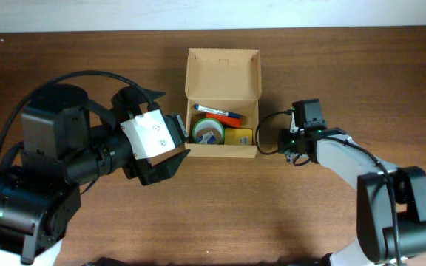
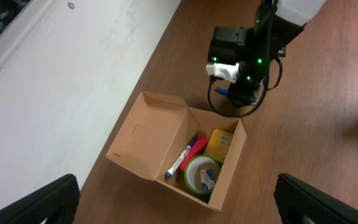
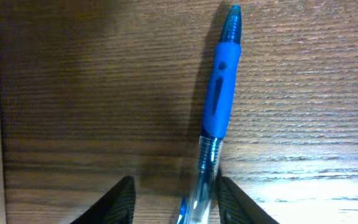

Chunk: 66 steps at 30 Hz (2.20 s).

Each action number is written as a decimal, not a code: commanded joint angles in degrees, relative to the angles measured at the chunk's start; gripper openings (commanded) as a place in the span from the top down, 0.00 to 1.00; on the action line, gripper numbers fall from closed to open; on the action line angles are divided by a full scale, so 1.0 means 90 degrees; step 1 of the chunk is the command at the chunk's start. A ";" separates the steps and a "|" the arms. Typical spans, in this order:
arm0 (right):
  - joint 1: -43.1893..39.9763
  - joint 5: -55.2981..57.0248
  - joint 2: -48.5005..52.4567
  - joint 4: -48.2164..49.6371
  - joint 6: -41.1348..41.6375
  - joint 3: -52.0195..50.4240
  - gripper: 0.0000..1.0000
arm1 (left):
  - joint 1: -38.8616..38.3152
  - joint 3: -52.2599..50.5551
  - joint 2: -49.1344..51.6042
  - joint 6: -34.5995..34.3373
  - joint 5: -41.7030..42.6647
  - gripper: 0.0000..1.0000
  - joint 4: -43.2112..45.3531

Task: Pack container
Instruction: 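Move the right gripper back to the blue pen and grasp it, then carry the blue pen with the right gripper into the box and release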

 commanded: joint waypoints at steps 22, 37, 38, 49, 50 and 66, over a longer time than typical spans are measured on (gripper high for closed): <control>0.0969 -0.1020 -0.1292 -0.2764 -0.1732 0.3813 0.96 | 0.0027 0.0114 -0.0056 0.0058 0.0002 0.00 0.0002; 0.2781 -0.1083 0.0520 -0.3249 -0.5654 0.3796 0.96 | 0.0027 0.0114 -0.0056 0.0058 0.0000 0.00 0.0000; 0.2781 -0.1061 0.0670 -0.3247 -0.5802 0.3796 0.96 | 0.0027 0.0114 -0.0056 0.0061 0.0000 0.00 0.0000; 0.2781 -0.0359 0.1008 -0.3417 -0.6985 0.3796 0.96 | 0.0027 0.0114 -0.0056 0.0058 -0.0002 0.00 0.0000; 0.2778 -0.0359 0.1008 -0.3417 -0.6982 0.3796 0.85 | 0.0027 0.0114 -0.0056 0.0058 -0.0002 0.00 0.0000; 0.2764 -0.0359 -0.0248 -0.3504 -0.4505 0.5017 0.83 | 0.0027 0.0114 -0.0049 0.0058 0.0002 0.00 0.0027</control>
